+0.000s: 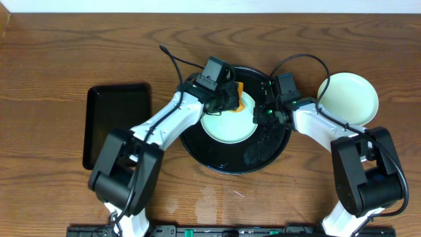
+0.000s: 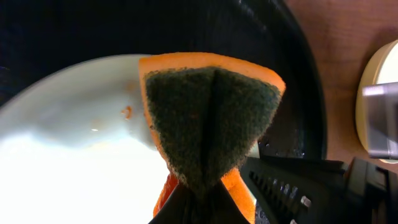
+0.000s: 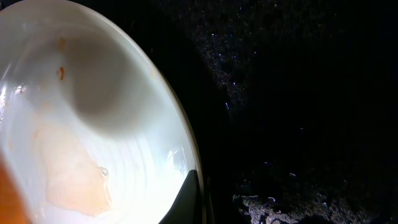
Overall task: Clean dirty plates on tray and stack at the side
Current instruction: 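Wipe the plate with the sponge in the left gripper while right holds it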
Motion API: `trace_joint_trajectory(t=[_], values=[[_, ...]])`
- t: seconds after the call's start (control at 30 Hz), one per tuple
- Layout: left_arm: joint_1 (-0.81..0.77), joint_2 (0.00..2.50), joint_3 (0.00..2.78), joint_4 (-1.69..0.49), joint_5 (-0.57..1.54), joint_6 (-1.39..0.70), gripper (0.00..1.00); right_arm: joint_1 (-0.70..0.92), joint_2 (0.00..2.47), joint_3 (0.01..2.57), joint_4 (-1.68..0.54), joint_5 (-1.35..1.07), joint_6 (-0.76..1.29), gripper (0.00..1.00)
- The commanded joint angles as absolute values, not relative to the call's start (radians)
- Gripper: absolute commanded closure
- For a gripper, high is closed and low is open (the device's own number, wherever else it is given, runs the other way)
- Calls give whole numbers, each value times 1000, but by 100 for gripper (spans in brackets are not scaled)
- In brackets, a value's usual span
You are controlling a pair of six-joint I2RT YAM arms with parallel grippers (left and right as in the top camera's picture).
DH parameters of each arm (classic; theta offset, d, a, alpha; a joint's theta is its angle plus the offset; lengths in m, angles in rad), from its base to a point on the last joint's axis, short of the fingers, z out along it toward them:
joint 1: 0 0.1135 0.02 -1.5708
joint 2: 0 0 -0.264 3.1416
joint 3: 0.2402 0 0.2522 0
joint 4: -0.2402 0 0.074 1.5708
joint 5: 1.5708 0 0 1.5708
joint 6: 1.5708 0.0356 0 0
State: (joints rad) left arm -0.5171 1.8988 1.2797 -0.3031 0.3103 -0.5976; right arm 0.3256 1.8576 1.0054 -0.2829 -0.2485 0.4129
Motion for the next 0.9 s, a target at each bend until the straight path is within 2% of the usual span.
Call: trace_joint_trajectory(t=[0.0, 0.33, 0.6, 0.87], values=[[-516, 1969, 1293, -285, 336, -671, 92, 335, 1884, 1007, -285, -236, 403, 99], [-502, 2075, 1293, -247, 347, -685, 92, 335, 1884, 1007, -288, -236, 403, 98], [-392, 2050, 1293, -386, 97, -663, 92, 335, 1884, 1007, -306, -236, 403, 99], [-326, 1952, 1294, -442, 85, -575, 92, 335, 1884, 1007, -308, -235, 403, 99]])
